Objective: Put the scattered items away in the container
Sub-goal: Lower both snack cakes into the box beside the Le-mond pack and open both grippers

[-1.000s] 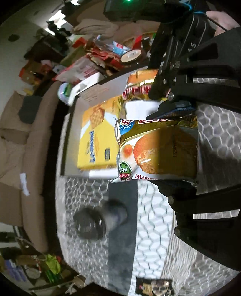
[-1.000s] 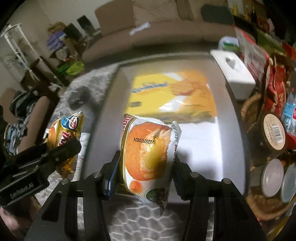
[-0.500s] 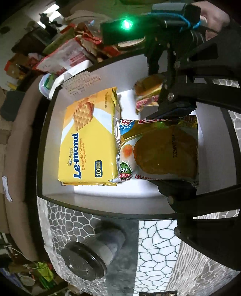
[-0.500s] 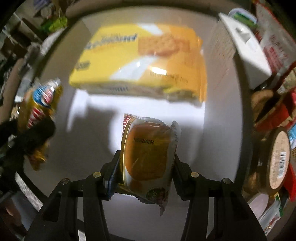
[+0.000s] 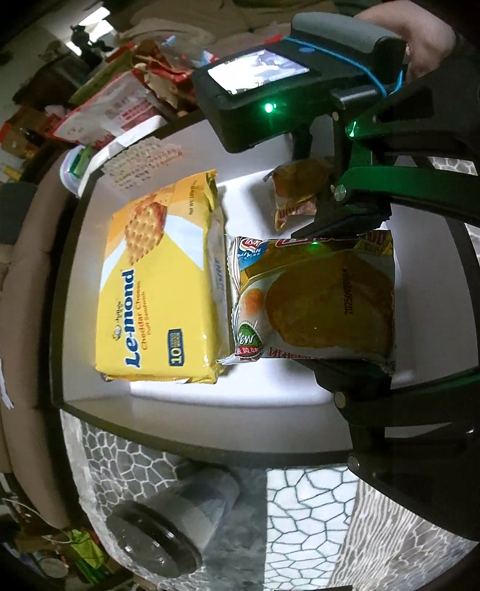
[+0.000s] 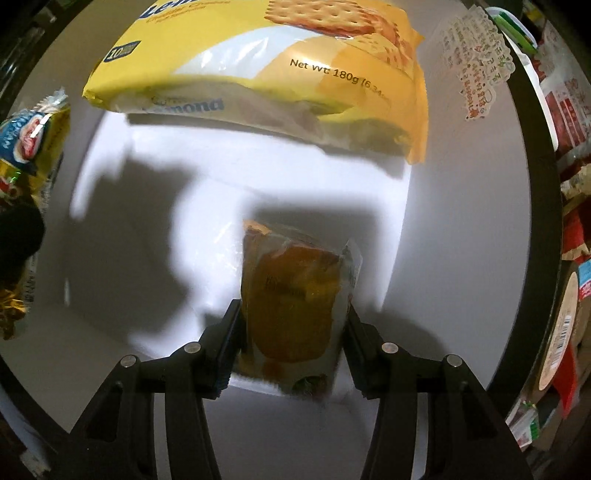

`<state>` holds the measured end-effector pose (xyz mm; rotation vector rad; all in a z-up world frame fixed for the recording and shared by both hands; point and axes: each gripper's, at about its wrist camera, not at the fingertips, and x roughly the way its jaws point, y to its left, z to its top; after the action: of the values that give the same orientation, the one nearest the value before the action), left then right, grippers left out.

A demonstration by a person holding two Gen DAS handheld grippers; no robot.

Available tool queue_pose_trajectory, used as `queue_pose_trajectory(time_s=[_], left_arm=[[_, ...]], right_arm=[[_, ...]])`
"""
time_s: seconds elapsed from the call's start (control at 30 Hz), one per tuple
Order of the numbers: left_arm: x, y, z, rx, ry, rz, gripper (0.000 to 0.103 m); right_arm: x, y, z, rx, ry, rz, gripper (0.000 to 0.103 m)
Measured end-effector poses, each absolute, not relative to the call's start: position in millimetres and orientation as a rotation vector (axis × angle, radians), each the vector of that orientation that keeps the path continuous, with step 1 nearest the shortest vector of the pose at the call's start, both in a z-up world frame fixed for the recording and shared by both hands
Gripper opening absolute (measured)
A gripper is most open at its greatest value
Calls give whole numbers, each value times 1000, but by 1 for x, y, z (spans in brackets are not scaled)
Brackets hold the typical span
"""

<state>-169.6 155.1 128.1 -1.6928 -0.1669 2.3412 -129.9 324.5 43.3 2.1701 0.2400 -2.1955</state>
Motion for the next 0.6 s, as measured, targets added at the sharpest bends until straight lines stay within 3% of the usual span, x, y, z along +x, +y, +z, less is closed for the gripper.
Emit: queue_pose_trajectory(time_s=[0.6], left_arm=[[-177,195,103,-1842,-99,2254,52]], right_arm=[[-86,356,190,1715,-9,-2461,61]])
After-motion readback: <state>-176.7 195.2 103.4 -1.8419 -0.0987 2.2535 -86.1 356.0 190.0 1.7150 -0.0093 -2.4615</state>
